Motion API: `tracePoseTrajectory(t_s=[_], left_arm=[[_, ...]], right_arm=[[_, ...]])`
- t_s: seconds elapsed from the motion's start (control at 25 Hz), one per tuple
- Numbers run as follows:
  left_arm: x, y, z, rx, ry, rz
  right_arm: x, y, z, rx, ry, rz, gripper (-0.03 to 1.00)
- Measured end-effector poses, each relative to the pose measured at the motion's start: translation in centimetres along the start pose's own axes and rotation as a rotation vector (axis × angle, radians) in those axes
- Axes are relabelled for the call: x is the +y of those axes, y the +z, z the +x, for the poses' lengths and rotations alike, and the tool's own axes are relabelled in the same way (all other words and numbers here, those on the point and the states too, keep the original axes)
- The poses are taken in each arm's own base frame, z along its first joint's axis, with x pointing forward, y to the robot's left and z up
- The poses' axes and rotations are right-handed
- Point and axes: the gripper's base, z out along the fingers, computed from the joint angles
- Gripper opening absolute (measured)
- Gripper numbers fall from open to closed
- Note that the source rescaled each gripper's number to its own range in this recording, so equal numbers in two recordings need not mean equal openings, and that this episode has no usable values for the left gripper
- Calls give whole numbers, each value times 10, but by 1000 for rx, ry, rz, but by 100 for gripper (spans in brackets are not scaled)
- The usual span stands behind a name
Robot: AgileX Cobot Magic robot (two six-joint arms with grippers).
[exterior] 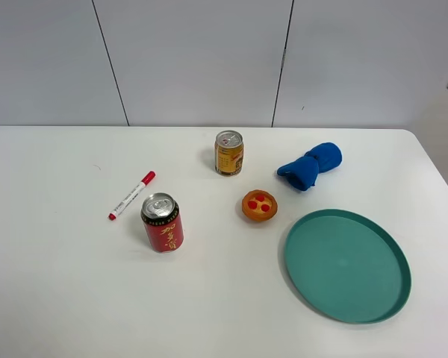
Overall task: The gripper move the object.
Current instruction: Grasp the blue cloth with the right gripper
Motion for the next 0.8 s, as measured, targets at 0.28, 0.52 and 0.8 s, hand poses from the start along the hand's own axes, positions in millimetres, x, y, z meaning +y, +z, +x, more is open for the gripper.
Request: tracePoseTrajectory(t_s=[0.28, 0.52, 0.8], left_arm=[[0, 0, 0, 0, 0, 0], [0, 0, 0, 0, 0, 0], [0, 0, 0, 0, 0, 0]], right_arm=[[33, 104, -48, 151, 203, -95, 89], [41, 179, -40, 306, 337, -113, 89], [33, 234, -15, 428, 374, 2, 89]])
